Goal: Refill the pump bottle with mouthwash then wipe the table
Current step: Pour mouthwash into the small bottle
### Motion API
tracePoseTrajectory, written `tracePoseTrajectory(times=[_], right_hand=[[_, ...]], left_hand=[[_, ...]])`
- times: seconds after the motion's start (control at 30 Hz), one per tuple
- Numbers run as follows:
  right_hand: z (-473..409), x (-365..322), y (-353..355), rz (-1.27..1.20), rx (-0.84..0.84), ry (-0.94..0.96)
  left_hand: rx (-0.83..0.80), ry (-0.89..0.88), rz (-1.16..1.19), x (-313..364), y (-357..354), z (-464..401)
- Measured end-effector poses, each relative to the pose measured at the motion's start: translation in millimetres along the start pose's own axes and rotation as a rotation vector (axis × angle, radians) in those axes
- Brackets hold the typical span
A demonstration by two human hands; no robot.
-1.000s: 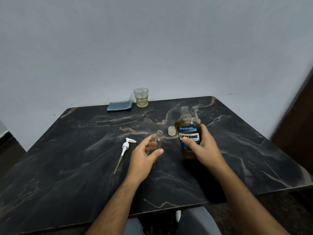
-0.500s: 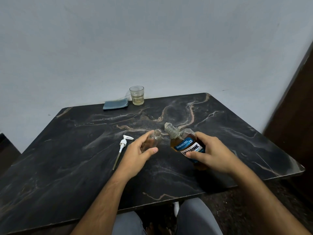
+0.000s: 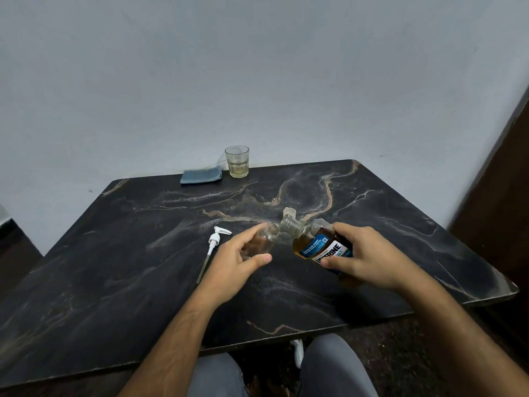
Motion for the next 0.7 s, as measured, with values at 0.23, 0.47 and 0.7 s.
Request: tracePoseTrajectory(times=[0.23, 0.47, 0.7], right_hand=[[-1.2, -7.5, 6.6, 0.08, -0.014, 0.014], [-3.4, -13.3, 14.9, 0.206, -0.029, 0.025], [-7.6, -19.7, 19.6, 0.318, -0.044, 0.031]], left_hand=[[0.001, -0.006, -0.018, 2.4, 3.7, 1.4], [-0.003, -0.003, -0.05, 2.3, 7.0, 0.7], [-0.014, 0.01, -0.075, 0.7, 10.0, -1.2]])
Point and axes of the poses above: each hand's wrist, its own z-axis away from the middle knuckle, its own y-axis out of the back of the hand, x = y × z, the point moved 1 cm from there along -z, towards the middle knuckle, and after that the axes turned 7 degrees about x, right-handed, at the moved point
